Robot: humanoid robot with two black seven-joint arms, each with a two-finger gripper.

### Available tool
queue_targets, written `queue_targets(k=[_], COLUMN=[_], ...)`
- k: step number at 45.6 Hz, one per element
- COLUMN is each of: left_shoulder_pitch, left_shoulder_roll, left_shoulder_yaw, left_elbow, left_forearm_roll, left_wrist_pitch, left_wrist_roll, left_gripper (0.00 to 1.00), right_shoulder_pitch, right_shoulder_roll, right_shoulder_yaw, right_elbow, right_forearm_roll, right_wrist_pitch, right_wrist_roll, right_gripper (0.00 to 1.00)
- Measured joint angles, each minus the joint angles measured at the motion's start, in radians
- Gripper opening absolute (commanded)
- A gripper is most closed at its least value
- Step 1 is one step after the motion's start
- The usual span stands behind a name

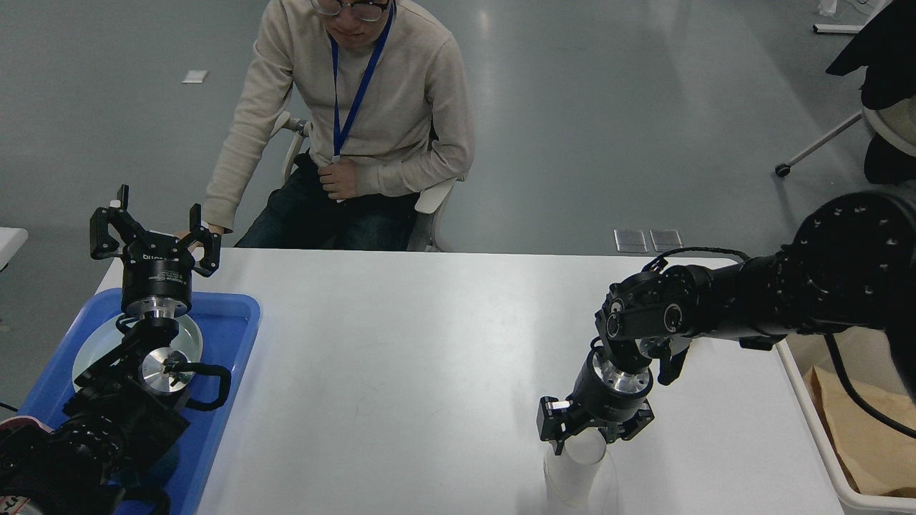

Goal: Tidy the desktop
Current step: 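Move the right gripper down onto the white paper cup and grasp it, then lift the white paper cup over the bin and release it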

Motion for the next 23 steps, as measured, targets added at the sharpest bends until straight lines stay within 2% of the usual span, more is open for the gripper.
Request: queue_targets(k=[12, 23], left_shoulder_pitch=[0.000, 0.000], left_shoulder_roll=[0.000, 0.000], left_shoulder_yaw=[0.000, 0.000], left_elbow=[0.000, 0.000], left_forearm_roll=[0.000, 0.000], left_wrist_pitch=[0.000, 0.000], left_wrist_roll=[0.000, 0.000], left_gripper=[0.96, 0.96], right_shoulder_pitch=[0.103, 0.373], right_shoulder_roll=[-0.069, -0.299], right_shoulder_yaw=[0.002, 0.003], right_elbow=[0.029, 0.092], right_forearm_roll=[0.003, 0.004], right_wrist_pitch=[0.024, 0.141], right_wrist_roll=[0.000, 0.003], right_gripper=[0.00, 0.00])
